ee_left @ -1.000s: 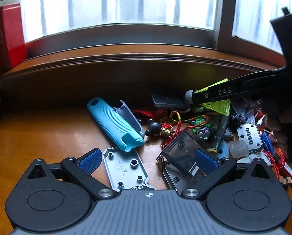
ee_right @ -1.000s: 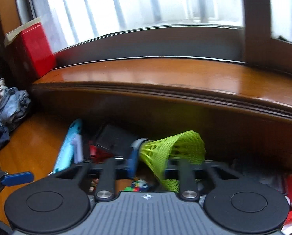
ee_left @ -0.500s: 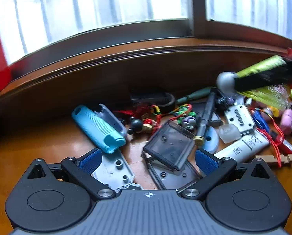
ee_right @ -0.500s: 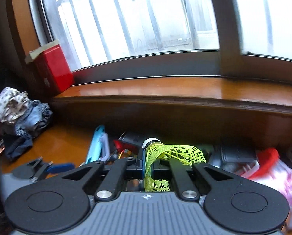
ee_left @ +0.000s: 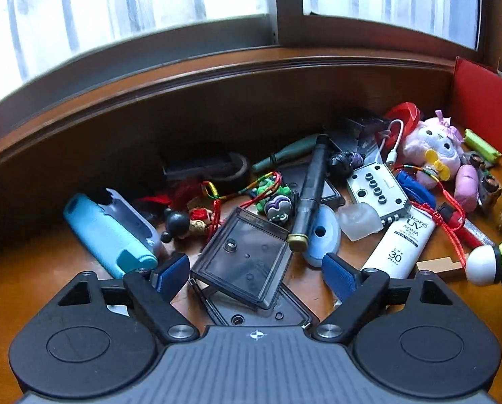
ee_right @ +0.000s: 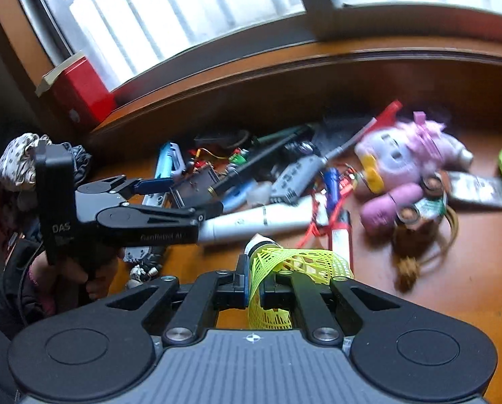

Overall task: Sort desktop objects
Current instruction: 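Lift the shuttlecock with the right gripper while the left gripper grasps the clear grey plastic case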

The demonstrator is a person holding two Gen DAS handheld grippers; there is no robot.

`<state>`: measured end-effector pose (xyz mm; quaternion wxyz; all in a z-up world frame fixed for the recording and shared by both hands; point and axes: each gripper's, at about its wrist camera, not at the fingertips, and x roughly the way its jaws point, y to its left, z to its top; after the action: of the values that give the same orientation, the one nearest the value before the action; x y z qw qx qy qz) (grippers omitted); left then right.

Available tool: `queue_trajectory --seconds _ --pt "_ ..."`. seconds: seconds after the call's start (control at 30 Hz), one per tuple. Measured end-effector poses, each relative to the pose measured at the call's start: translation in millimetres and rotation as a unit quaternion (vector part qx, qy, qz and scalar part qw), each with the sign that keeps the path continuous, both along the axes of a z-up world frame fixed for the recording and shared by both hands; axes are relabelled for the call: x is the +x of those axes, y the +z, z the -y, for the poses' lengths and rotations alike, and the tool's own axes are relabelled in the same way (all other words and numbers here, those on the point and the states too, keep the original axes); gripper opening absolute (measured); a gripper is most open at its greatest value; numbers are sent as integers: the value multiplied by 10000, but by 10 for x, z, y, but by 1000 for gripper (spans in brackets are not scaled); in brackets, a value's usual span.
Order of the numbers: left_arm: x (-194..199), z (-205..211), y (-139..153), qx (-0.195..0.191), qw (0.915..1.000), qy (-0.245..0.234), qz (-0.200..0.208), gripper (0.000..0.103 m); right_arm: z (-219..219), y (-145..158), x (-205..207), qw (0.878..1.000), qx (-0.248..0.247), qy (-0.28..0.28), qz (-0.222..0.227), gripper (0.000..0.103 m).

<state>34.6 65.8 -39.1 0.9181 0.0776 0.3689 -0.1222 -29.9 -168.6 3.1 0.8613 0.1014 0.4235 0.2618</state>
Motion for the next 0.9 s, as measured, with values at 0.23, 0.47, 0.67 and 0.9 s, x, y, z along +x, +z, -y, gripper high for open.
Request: queue_trajectory --seconds 0.23,0.47,0.67,0.9 --pt "-16 -8 9 -104 9999 -71 -21 57 -1 -100 29 9997 50 -86 -230 10" --pt "-34 -8 20 -181 9997 -144 -26 58 -28 -187 100 9991 -15 -86 -414 15" --pt "-71 -29 47 -301 9995 -86 -46 52 -43 -238 136 9987 -40 -48 -502 16" --pt "-204 -162 173 -760 9970 113 -56 51 -34 -259 167 9986 10 -31 -534 16"
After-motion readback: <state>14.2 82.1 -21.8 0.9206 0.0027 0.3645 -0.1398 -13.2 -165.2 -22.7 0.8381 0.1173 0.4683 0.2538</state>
